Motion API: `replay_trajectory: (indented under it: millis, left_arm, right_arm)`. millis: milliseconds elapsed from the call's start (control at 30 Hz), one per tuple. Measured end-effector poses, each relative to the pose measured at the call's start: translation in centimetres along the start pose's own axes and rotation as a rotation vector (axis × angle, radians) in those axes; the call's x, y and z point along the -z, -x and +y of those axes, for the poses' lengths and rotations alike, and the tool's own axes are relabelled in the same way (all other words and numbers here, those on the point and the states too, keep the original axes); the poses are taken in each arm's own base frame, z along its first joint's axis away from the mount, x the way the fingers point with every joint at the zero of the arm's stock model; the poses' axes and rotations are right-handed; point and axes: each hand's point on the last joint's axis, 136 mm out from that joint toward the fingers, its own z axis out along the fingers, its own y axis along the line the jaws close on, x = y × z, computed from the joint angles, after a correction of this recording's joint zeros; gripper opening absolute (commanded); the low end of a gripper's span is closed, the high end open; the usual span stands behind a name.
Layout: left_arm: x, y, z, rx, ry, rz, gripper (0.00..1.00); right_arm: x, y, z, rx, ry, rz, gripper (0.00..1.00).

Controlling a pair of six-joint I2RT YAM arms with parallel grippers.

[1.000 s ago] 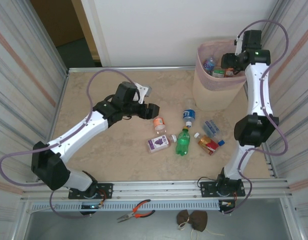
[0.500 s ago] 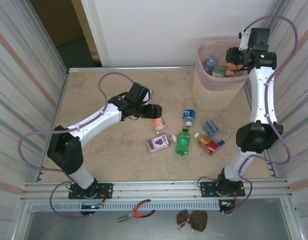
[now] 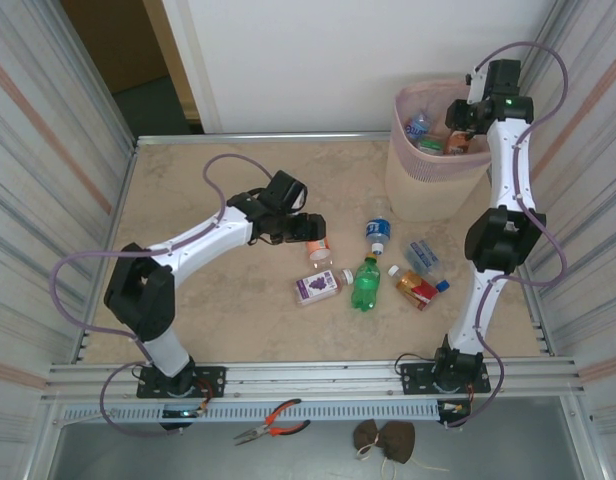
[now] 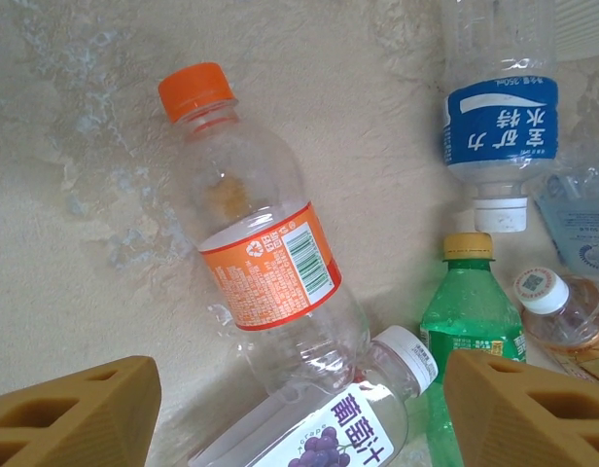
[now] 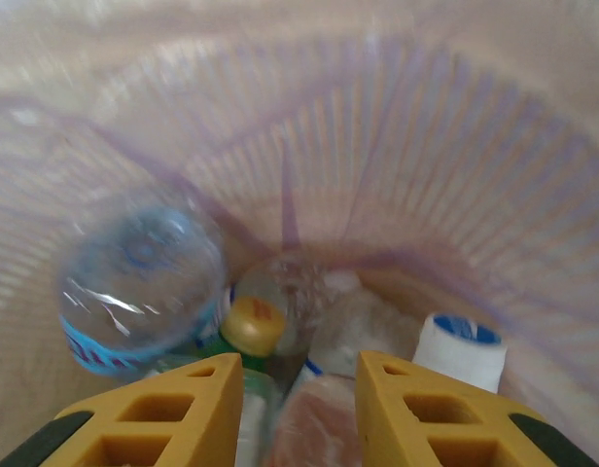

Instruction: Put the plastic bottles in the bin

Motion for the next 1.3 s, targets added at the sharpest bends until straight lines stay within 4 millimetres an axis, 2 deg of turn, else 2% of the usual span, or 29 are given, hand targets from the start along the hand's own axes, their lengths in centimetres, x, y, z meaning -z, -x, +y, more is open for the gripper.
replay_trajectory:
  millis: [167, 300, 467, 600, 700, 867, 1133, 1300]
  left_arm:
    - [-1.0, 0.1, -0.2, -0.001, 0.011, 0.021, 0.79]
    - [-1.6, -0.1, 0.0, -0.002, 0.04, 0.042, 0.81]
    - [-2.6, -0.9, 0.2, 0.0, 0.081, 0.075, 0.84]
    - [-3.6, -1.2, 0.4, 0.003, 0.119, 0.098, 0.85]
    - [-4.7, -1.3, 0.4, 0.009, 0.14, 0.116, 0.85]
    - [-6.4, -1.7, 0.4, 0.029, 0.167, 0.145, 0.85]
    - [-8.5, -4.1, 0.6, 0.036, 0.213, 0.222, 0.82]
    - [-9.3, -5.2, 0.6, 0.03, 0.229, 0.247, 0.72]
  right_arm:
    - [-0.2, -2.5, -0.2, -0.017, 0.0, 0.076, 0.33]
    - [1.6, -1.9, 0.1, -0.019, 0.001, 0.053, 0.35]
    - [6.4, 0.3, 1.1, -0.024, 0.012, -0.039, 0.41]
    - [11.7, 1.5, 2.1, -0.013, 0.025, -0.134, 0.43]
    - [15.5, 1.6, 2.8, -0.007, 0.03, -0.199, 0.44]
    - [19.6, 0.5, 3.6, -0.011, 0.037, -0.273, 0.44]
    - [22.4, -1.7, 4.0, -0.008, 0.034, -0.309, 0.45]
    - [23.3, -2.2, 4.1, -0.007, 0.033, -0.321, 0.45]
